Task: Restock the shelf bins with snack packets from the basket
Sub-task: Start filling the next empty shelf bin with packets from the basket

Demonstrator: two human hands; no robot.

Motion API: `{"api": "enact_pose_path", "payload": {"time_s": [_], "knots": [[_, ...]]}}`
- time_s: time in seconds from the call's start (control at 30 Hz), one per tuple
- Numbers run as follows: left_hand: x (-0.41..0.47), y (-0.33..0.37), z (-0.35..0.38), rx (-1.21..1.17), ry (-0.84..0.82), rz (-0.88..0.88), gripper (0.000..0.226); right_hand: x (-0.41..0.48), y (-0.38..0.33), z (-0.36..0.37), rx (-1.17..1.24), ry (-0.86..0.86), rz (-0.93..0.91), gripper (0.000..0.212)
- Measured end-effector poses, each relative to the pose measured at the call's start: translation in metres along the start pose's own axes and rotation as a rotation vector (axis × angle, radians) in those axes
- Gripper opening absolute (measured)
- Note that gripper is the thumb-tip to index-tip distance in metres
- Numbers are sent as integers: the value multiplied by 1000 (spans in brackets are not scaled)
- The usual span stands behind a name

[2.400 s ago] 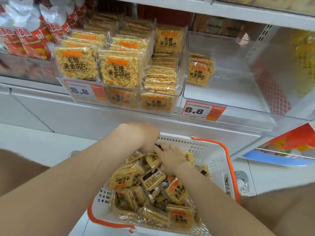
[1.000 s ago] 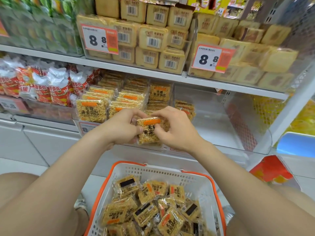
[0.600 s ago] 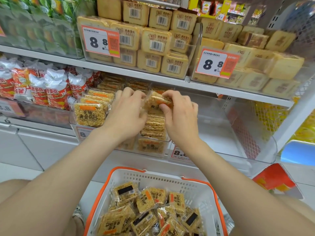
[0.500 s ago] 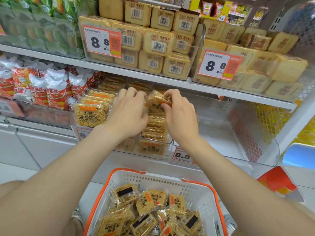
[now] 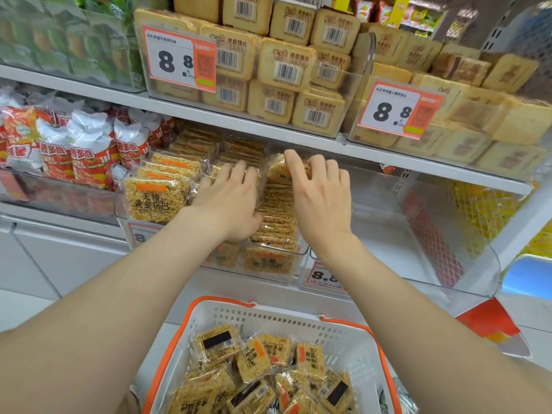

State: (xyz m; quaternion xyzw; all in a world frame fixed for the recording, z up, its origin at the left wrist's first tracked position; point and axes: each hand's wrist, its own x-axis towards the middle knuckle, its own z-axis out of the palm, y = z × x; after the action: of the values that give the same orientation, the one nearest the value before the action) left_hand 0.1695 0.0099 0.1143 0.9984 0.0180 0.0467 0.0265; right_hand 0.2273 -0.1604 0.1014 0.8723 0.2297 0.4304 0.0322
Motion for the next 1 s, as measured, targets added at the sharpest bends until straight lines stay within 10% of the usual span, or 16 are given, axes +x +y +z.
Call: {"api": "enact_pose_path", "payload": {"time_s": [0.3, 0.6, 1.0], "knots": [[7, -5, -4, 67, -20, -20, 89, 25, -18, 5, -90, -213, -16, 24], [12, -10, 5, 16, -60, -4, 99, 63, -19, 43, -26, -590, 4, 35], [11, -8, 2, 15, -85, -7, 106, 58, -38, 40, 38, -541, 58, 31]]}}
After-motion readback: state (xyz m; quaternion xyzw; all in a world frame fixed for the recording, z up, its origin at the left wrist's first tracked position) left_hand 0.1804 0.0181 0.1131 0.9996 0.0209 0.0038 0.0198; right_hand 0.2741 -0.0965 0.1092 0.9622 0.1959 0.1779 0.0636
